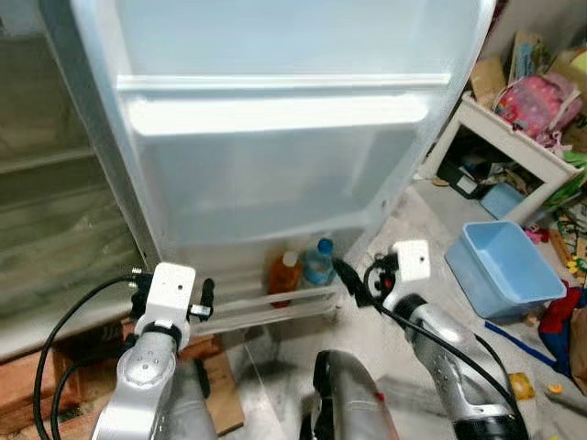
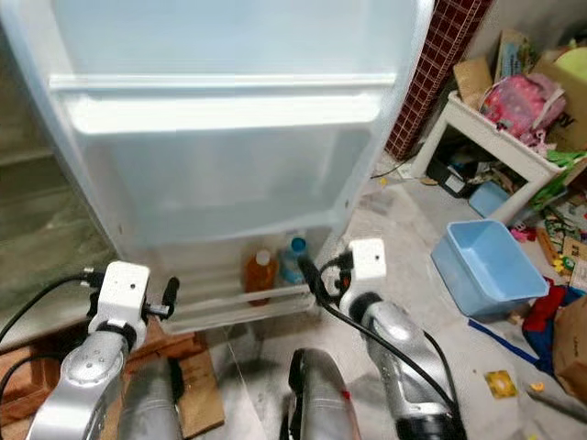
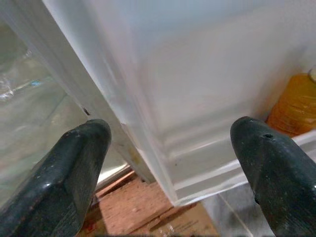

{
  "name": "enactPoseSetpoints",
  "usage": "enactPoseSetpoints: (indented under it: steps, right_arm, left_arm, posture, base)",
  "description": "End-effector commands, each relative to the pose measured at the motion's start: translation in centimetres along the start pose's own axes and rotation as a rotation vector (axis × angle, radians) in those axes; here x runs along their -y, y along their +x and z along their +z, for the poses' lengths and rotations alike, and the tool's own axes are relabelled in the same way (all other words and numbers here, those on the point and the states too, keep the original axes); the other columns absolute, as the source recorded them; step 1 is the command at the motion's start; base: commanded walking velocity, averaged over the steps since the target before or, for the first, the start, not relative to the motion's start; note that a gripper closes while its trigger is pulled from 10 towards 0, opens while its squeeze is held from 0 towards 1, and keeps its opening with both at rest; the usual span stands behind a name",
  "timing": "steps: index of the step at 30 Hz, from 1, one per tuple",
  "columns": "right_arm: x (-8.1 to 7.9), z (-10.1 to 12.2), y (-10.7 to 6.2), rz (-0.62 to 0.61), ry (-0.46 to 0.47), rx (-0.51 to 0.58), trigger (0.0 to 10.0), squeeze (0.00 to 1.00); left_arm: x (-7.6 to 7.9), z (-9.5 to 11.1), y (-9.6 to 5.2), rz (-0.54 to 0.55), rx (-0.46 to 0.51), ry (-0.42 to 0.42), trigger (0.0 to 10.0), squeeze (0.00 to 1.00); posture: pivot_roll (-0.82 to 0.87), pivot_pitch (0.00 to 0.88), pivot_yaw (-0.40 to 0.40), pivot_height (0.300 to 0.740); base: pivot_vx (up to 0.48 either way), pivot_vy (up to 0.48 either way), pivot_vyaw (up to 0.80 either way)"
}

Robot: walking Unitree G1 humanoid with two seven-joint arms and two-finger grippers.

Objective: Restocking fridge

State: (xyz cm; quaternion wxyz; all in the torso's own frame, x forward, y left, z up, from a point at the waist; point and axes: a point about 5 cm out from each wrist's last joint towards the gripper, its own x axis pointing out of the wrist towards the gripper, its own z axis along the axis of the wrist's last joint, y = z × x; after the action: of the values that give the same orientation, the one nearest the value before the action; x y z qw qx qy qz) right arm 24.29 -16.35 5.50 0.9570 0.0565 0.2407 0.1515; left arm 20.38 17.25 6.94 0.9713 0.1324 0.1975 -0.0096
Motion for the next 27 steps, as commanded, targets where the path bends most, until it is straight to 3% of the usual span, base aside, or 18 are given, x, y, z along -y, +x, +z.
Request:
enactPoseSetpoints:
  steps: [1, 8, 13, 27]
  right_arm:
    - [0.5, 0.2, -1.4, 0.006, -0.032, -0.014, 10.0, 0.0]
    - [0.6, -1.1, -2.6, -0.015, -0.024, -0.074, 10.0, 0.0]
    - [0.1, -0.6, -2.2, 0.0, -0.022, -0.071, 10.0, 0.0]
    - [-0.3, 0.1, -1.8, 0.028, -0.034, -0.053, 10.0, 0.0]
  left_arm:
    - [-0.5, -0.2, -1.4, -0.015, -0.001, 0.014, 10.0, 0.0]
    - [-0.3, -1.6, -2.7, -0.056, -0.028, 0.045, 10.0, 0.0]
    - [0.0, -1.2, -2.2, -0.068, -0.011, 0.065, 10.0, 0.0]
    - [-0.3, -0.6, -1.5, -0.062, 0.016, 0.069, 10.0, 0.0]
  posture:
    - [0.1, 0.0, -0.108, 0.658]
    - [0.1, 0.0, -0.109, 0.658]
    - [0.09, 0.0, -0.106, 0.658]
    - [0.09, 0.0, -0.104, 0.658]
  base:
    - [0.0, 0.0, -0.5]
    - [0.0, 0.0, -0.35]
    - [-0.111, 0.0, 0.0]
    - [-0.362, 0.0, 0.0]
